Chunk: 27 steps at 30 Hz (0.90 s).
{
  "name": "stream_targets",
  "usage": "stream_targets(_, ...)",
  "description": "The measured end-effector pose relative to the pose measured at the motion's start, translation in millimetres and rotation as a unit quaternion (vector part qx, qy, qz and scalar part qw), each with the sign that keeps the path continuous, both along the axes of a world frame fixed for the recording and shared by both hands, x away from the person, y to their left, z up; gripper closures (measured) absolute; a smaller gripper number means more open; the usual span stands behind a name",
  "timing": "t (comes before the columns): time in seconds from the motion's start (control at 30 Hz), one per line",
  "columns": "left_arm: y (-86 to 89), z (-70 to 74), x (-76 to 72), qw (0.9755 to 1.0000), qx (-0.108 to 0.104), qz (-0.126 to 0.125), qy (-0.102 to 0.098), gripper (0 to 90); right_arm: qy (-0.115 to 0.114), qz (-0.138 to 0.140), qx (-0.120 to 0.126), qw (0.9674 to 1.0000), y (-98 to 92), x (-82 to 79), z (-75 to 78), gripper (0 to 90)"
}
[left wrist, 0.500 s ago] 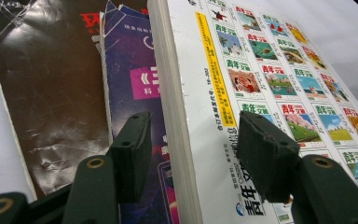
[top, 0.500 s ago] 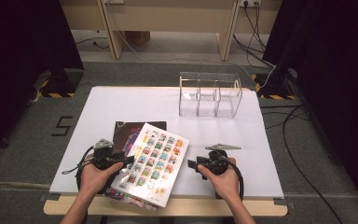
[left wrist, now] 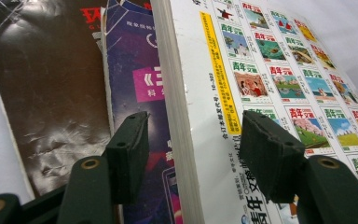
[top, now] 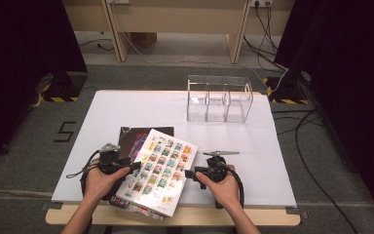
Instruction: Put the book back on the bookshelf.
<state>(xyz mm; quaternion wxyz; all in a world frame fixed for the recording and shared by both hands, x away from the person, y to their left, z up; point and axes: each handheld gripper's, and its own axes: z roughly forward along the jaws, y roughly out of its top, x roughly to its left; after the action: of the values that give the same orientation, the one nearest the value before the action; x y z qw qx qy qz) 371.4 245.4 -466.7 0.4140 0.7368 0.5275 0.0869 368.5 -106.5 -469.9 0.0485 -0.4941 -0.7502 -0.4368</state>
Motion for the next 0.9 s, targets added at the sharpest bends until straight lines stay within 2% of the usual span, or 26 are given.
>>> stream_targets(0.13, -2.6, -1.0, 2.3, 0.9999, -0.011, -0.008, 0.009, 41.7, 0.007, 0.003, 0.002, 1.0000, 2.7, 1.5, -1.9, 46.8)
stream_targets(0.3, -7.6, -3.4, 3.4, 0.9993, -0.024, -0.015, 0.023, 40.7, 0.032, 0.001, 0.008, 0.9995, 6.0, 3.3, -8.6, 46.6)
stream_targets(0.5, -8.6, -3.3, 3.3, 0.9993, -0.022, -0.014, 0.026, 40.6, 0.058, 0.005, 0.024, 0.9980, 8.8, 6.7, -15.2, 44.2)
stream_targets(0.7, -9.4, -2.9, 1.8, 0.9993, -0.022, -0.007, 0.028, 42.0, 0.074, 0.000, 0.034, 0.9967, 9.1, 9.9, -17.3, 42.2)
stream_targets(0.9, -9.9, -0.2, -3.1, 0.9987, -0.025, 0.000, 0.044, 46.7, 0.076, -0.005, 0.029, 0.9967, 9.1, 13.0, -16.7, 41.8)
